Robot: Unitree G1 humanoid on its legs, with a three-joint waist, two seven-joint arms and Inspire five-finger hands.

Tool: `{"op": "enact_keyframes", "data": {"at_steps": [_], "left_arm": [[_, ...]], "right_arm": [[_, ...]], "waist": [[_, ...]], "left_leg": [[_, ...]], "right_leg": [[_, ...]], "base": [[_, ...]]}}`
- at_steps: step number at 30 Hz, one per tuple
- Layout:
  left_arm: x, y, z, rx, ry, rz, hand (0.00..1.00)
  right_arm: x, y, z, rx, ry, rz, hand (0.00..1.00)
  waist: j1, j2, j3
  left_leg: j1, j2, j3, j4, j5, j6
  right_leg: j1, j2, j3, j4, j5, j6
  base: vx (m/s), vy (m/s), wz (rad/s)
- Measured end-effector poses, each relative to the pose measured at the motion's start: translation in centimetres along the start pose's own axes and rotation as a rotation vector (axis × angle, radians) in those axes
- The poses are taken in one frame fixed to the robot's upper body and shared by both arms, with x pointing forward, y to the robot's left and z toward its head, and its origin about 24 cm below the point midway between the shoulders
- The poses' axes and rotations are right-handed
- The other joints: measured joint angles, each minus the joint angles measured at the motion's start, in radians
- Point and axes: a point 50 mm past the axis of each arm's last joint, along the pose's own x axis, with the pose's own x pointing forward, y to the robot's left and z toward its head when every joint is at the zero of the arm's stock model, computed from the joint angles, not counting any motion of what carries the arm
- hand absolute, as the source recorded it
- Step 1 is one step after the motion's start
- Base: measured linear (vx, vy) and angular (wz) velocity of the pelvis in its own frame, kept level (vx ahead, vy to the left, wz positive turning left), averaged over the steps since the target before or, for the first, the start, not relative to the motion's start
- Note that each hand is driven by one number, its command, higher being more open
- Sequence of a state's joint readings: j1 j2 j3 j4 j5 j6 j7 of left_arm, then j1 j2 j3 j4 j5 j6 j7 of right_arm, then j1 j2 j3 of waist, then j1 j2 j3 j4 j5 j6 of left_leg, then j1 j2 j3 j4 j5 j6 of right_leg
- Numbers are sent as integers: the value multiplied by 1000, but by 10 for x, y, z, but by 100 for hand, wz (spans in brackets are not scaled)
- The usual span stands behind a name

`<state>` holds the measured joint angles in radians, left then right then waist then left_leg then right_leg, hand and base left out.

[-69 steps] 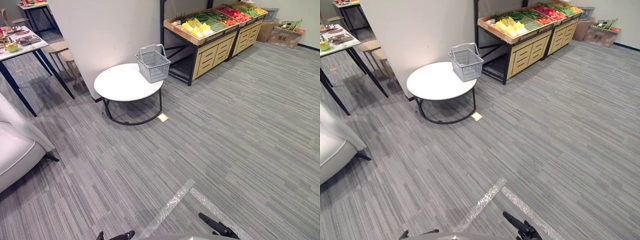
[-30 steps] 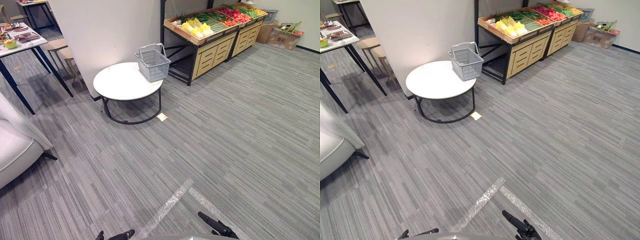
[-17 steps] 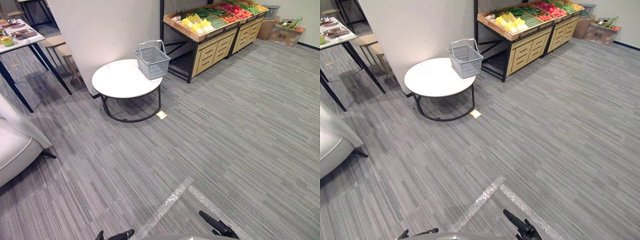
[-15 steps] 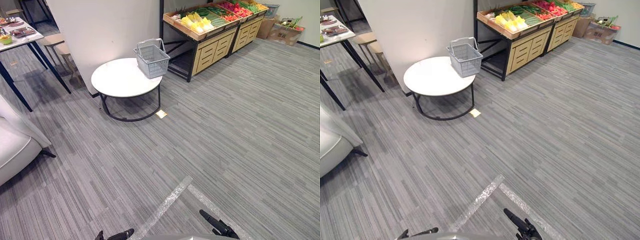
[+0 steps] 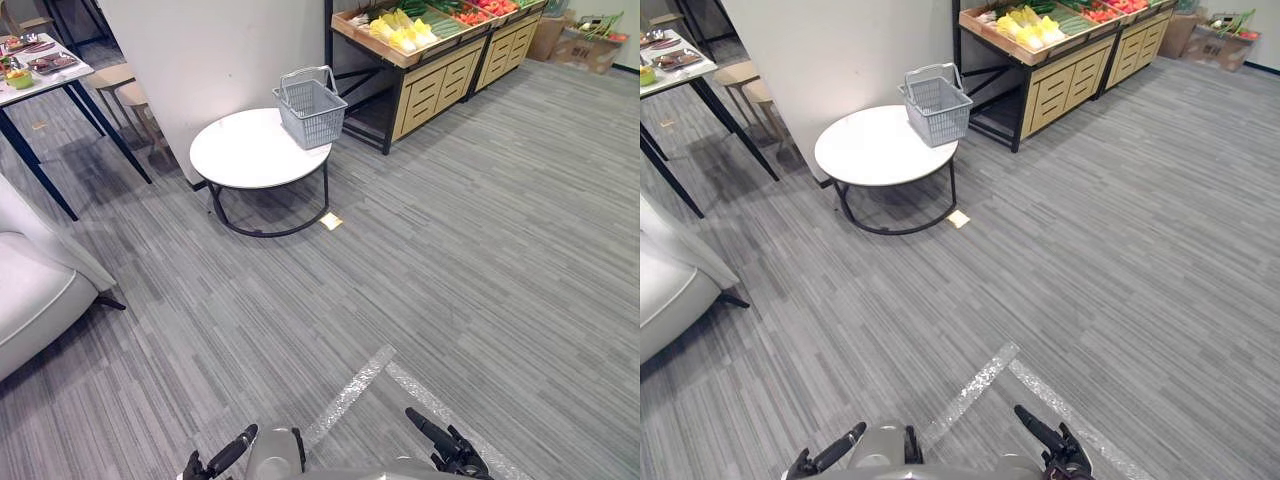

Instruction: Pick vegetable in the basket

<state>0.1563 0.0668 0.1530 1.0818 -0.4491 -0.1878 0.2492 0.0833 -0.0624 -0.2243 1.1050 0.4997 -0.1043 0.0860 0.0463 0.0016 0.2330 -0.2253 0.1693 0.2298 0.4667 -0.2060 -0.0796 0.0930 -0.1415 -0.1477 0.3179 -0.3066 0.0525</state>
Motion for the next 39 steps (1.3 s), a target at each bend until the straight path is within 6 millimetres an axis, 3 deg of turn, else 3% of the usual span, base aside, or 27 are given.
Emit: {"op": "enact_keyframes", "data": {"at_steps": [1,2,4,5,6,7,8,9,14,15,17,18,19,20,21,22,24,26,28,29,30,31,32,33,35,39], "left_arm": [[-1,2,-4,-8,8,8,100],[-2,6,-7,-19,16,20,100],[-2,9,-3,-24,-5,31,100],[-2,9,-3,-30,-10,30,100],[-2,9,-4,-44,-8,34,100],[-3,9,-4,-51,-8,35,100],[-2,12,-4,-75,-14,37,100],[-4,12,-8,-62,-5,33,100],[0,14,-4,24,-6,9,100],[0,15,-5,39,1,10,100],[1,18,-5,76,2,5,100],[2,20,-3,106,-4,0,100],[2,21,-2,116,-7,3,100],[2,22,-1,130,-9,6,100],[2,22,-1,149,-13,6,100],[2,21,-1,159,-11,8,100],[2,17,-3,153,7,4,100],[1,11,-5,107,16,1,100],[0,3,-4,66,9,-13,100],[-1,0,-2,40,0,-21,100],[0,3,-2,16,1,-13,100],[0,4,-3,6,7,-9,100],[-2,-2,-9,-20,32,-17,100],[-3,-9,-8,-33,29,-38,100],[-3,-16,-5,-40,12,-60,100],[-4,-29,-1,-53,-7,-86,100]], "right_arm": [[0,0,0,-4,2,6,100],[0,1,-1,-7,5,9,100],[-1,2,-4,-17,11,17,100],[-1,3,-6,-22,17,23,100],[-1,5,-7,-20,21,32,100],[-1,7,-6,-15,18,37,100],[-1,6,-7,14,15,35,100],[-2,0,-8,37,12,13,100],[-1,4,-11,44,25,14,100],[-1,5,-11,45,25,15,100],[-1,5,-6,41,1,16,100],[0,6,-3,39,-20,20,100],[0,6,-2,38,-31,22,100],[0,7,0,33,-45,26,100],[0,9,0,20,-49,32,100],[0,11,1,7,-55,34,100],[1,12,6,8,-81,33,100],[1,12,12,10,-108,39,100],[0,10,12,29,-118,31,100],[-1,10,14,42,-135,33,100],[-2,11,10,45,-134,36,100],[-2,11,10,47,-135,37,100],[-2,9,14,39,-155,34,100],[-2,9,18,29,-176,35,100],[-2,8,18,29,-178,29,100],[-2,6,14,10,-152,18,100]], "waist": [[2,2,-1],[3,1,-5],[5,-11,-17],[16,-10,-17],[25,-11,-12],[35,-11,-5],[43,-27,-12],[34,-2,-32],[2,-37,-74],[4,-41,-87],[-5,-49,-100],[-11,-50,-101],[-21,-57,-99],[-31,-61,-96],[-45,-60,-94],[-54,-55,-90],[-53,-34,-73],[-57,-6,-54],[-59,13,-40],[-59,17,-32],[-56,-1,-29],[-56,-5,-26],[-50,13,-26],[-47,29,-26],[-50,31,-25],[-53,29,-45]], "left_leg": [[4,4,2,-65,96,-4],[12,-2,16,-69,131,10],[18,-23,50,-54,79,34],[20,-16,74,-25,66,55],[15,7,102,61,47,54],[-12,23,107,146,39,54],[-39,-12,62,120,-6,50],[-29,-20,14,-6,76,61],[43,-106,57,-72,42,84],[84,-127,69,-122,37,82],[150,-161,68,-207,38,88],[201,-183,64,-254,37,92],[239,-198,53,-282,36,101],[281,-208,36,-304,32,107],[320,-211,12,-325,27,111],[348,-204,0,-335,24,114],[402,-182,-3,-351,13,112],[441,-147,-4,-368,8,110],[470,-107,-21,-376,-10,91],[495,-81,-27,-379,-44,58],[526,-73,-30,-380,-80,25],[552,-65,-35,-379,-103,16],[576,-41,-52,-372,-120,28],[576,-23,-82,-351,-108,37],[591,-8,-119,-331,-56,16],[611,19,-167,-242,5,19]], "right_leg": [[16,-14,27,-4,-15,26],[28,-21,42,-19,-20,37],[49,-21,77,-41,-2,48],[57,-3,99,-49,36,27],[91,3,100,-91,95,-9],[114,-3,118,-107,119,-5],[129,-38,155,-117,112,11],[141,-31,163,-133,110,21],[122,-111,179,-66,170,68],[71,-124,185,37,188,57],[-44,-150,186,276,264,65],[-116,-174,180,433,363,59],[-166,-191,165,565,371,53],[-206,-197,134,674,334,42],[-253,-188,80,747,240,35],[-296,-173,16,736,151,25],[-353,-128,-63,603,76,22],[-394,-82,-131,411,72,13],[-424,-47,-158,202,128,6],[-435,-30,-148,63,202,8],[-432,-28,-115,-58,283,25],[-422,-22,-110,-49,367,26],[-428,3,-115,18,383,-19],[-441,11,-124,87,317,-46],[-433,11,-138,159,240,-63],[-388,10,-162,260,112,-69]], "base": [[245,324,-35],[310,363,-33],[390,294,-22],[470,233,-45],[451,250,-62],[220,238,-69],[118,225,-64],[47,190,-49],[134,150,-12],[179,158,-20],[189,155,-11],[244,132,10],[267,121,23],[302,78,43],[301,35,54],[303,9,47],[391,-85,21],[427,-137,24],[378,-214,41],[399,-321,34],[415,-345,24],[490,-364,6],[537,-355,3],[553,-343,6],[581,-344,15],[445,-248,16]]}}
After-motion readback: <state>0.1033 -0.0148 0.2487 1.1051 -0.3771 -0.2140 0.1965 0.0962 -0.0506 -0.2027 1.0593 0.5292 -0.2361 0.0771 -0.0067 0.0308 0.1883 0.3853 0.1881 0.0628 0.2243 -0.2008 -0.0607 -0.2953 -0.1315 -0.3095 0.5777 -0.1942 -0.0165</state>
